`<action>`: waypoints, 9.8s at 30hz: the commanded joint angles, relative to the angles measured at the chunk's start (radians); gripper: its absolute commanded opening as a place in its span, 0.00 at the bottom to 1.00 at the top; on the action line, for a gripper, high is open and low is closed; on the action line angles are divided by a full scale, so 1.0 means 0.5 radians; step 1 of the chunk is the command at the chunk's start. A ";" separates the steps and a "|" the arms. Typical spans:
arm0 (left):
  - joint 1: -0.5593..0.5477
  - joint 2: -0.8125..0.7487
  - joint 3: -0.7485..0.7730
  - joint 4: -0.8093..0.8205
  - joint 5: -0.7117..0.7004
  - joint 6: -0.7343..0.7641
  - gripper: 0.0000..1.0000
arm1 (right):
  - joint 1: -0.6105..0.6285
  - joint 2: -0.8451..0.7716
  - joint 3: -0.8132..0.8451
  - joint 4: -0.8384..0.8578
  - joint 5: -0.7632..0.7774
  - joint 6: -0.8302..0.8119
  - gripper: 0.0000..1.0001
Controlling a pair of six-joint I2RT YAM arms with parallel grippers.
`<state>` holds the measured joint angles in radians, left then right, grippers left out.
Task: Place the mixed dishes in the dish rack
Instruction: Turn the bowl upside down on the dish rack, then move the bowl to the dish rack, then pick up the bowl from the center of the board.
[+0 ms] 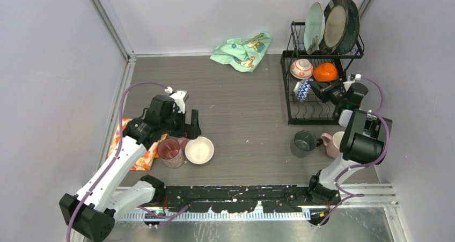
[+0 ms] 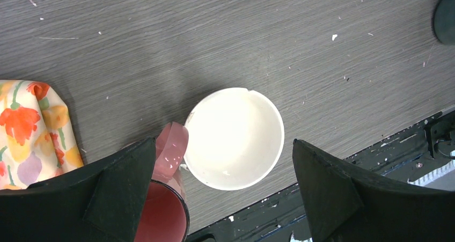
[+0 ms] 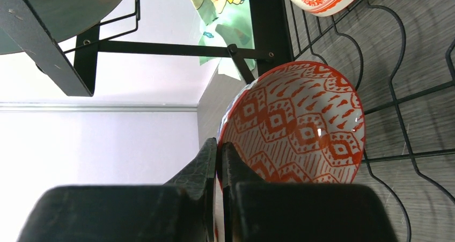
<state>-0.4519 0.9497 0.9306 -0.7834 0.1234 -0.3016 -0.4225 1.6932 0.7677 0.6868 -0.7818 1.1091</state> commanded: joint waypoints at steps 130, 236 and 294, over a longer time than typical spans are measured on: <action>-0.047 0.016 0.021 0.034 -0.075 0.038 1.00 | 0.129 0.087 0.417 -0.600 1.535 -0.261 0.24; -1.029 0.798 -0.088 0.265 -0.544 -0.401 0.46 | 0.696 -1.582 -0.173 -1.582 0.778 -0.432 1.00; -1.256 0.192 -0.287 1.298 -0.708 0.484 0.00 | 2.020 -0.604 0.144 -1.112 0.478 -0.288 1.00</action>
<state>-1.0740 1.0832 0.7643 -0.2581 -0.2260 -0.0906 0.5648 1.3911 0.7952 0.0826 -0.5182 1.0046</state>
